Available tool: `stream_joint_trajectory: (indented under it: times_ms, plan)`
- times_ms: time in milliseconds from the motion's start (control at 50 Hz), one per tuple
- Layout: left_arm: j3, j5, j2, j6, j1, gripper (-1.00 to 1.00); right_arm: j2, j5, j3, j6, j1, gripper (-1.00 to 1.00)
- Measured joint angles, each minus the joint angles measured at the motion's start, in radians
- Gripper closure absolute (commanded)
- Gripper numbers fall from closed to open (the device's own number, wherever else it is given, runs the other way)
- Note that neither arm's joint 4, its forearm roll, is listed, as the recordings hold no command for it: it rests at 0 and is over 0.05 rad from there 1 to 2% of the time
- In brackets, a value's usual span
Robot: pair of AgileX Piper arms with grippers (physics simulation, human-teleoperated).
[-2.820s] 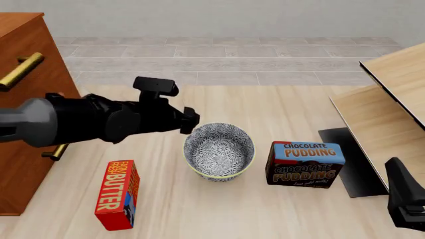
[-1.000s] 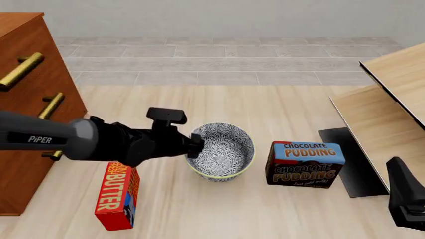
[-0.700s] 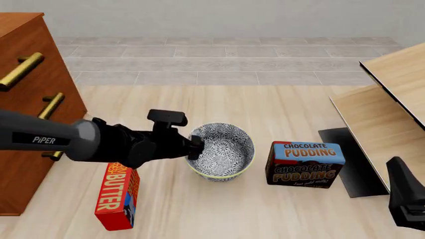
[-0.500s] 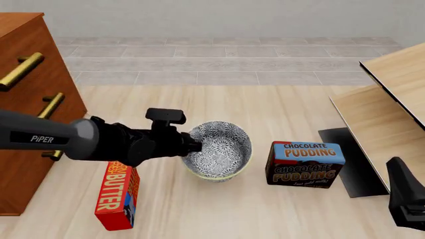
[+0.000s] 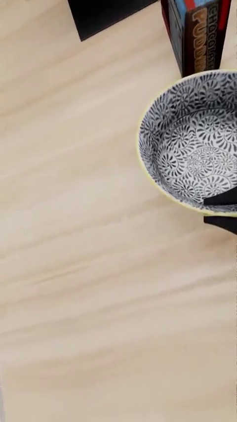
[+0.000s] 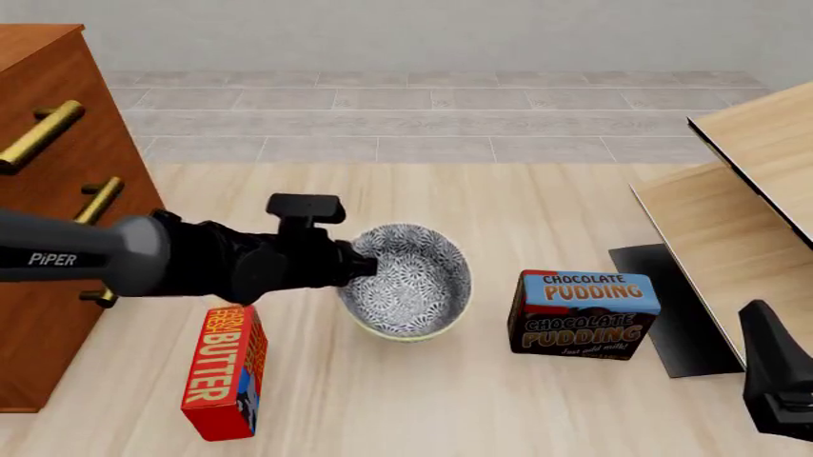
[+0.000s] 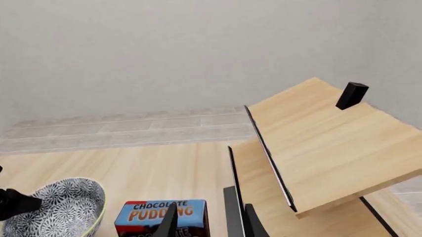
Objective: Close the top drawer of the cabinet and put the bowl on top of it.
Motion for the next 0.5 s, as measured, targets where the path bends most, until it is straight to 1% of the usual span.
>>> stream_joint_trajectory:
  times_ms: [320,500]
  plan:
    - [-0.019,0.078,-0.096,-0.026,0.0,1.0,0.0,-0.001,-0.001,0.002,-0.003,-1.0]
    - [-0.043,0.161,-0.158,-0.05,0.011,1.0,0.0,-0.002,0.0,0.001,-0.004,-1.0]
